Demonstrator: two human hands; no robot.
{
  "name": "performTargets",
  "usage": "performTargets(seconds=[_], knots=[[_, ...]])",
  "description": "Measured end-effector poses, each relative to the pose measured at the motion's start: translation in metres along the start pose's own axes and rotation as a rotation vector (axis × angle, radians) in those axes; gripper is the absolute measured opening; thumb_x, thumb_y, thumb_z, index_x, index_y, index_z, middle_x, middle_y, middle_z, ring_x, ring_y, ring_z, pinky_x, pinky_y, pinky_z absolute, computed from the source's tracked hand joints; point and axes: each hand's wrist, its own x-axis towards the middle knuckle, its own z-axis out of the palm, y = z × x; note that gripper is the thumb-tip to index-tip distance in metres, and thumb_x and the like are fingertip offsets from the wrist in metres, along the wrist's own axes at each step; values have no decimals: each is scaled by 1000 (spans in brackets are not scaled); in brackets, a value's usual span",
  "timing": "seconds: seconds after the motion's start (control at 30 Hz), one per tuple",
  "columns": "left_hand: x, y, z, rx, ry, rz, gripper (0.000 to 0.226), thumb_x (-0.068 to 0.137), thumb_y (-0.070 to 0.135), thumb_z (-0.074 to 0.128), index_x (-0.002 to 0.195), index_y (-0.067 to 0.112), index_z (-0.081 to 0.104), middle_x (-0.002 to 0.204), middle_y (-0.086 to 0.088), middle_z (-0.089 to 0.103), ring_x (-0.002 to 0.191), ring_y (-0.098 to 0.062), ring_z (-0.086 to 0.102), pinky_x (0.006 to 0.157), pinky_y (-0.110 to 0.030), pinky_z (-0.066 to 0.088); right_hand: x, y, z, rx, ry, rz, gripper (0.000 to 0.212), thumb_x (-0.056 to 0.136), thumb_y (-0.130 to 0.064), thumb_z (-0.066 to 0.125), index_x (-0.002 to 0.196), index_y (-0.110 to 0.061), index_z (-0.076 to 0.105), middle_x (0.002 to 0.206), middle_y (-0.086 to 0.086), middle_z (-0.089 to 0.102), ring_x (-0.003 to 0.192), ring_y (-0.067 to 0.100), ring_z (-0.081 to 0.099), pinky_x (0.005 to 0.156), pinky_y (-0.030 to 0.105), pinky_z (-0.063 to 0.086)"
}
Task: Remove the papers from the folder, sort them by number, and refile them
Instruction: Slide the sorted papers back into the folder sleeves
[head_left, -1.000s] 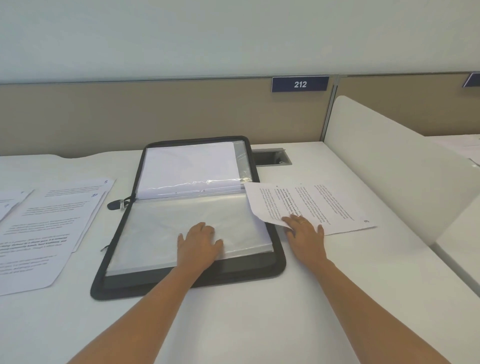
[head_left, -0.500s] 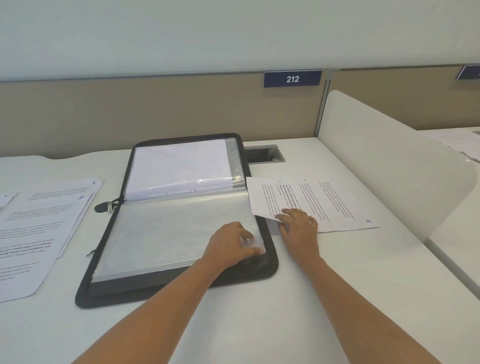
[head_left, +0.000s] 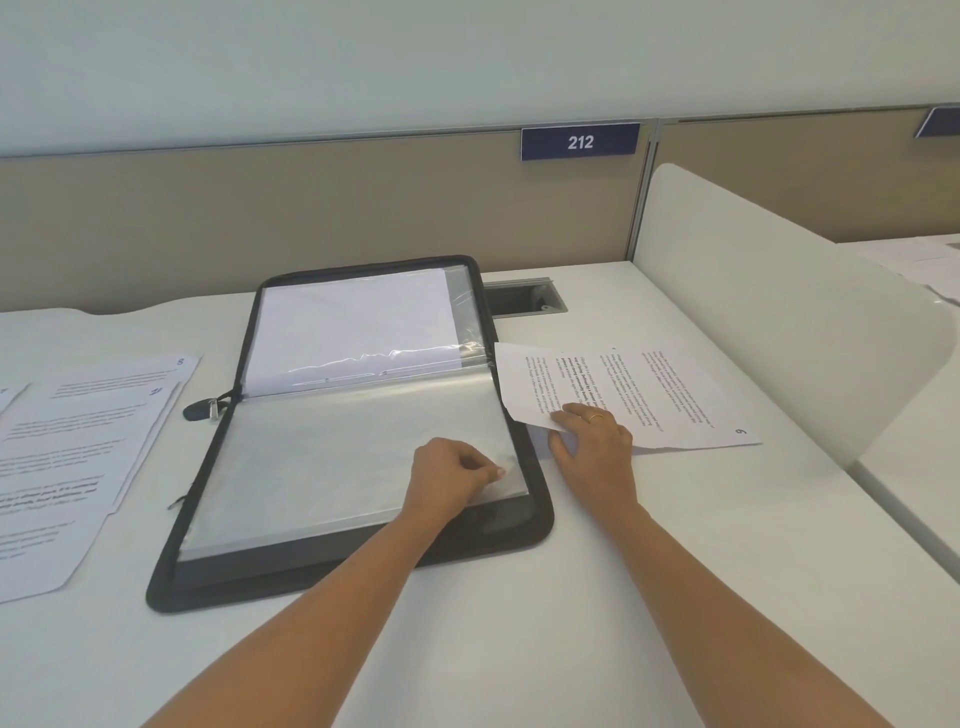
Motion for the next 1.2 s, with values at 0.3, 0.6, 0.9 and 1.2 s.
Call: performTargets(seconds=[0.3, 0.6, 0.9, 1.2], knots=[[0, -7, -8, -282, 15, -51, 13, 77, 1, 73, 76, 6, 61, 71, -7, 62, 66, -19, 60, 61, -27, 55, 0, 0, -1, 34, 36, -11, 24, 86, -15, 61, 109, -12, 69, 119, 4, 63, 114, 26, 53, 93, 39, 34], [3, -4, -14, 10, -109, 149, 39, 81, 2, 69, 117, 17, 64, 70, -4, 61, 60, -16, 58, 82, -34, 55, 0, 3, 1, 24, 43, -60, 25, 86, -16, 54, 105, -12, 70, 112, 3, 66, 106, 25, 57, 85, 36, 36], [4, 1, -14, 122, -81, 88, 35, 76, 13, 77, 109, 4, 68, 73, -8, 67, 76, -22, 66, 94, -31, 49, 0, 5, 3, 37, 89, -88, 19, 85, -9, 60, 101, -11, 71, 104, 4, 68, 98, 27, 60, 79, 32, 33], [5, 2, -16, 178, -88, 89, 15, 76, 15, 77, 86, 6, 71, 77, -7, 66, 65, -19, 62, 77, -30, 55, 0, 4, 3, 52, 118, -130, 24, 81, -14, 56, 98, -12, 74, 99, 5, 70, 90, 28, 63, 77, 34, 40]])
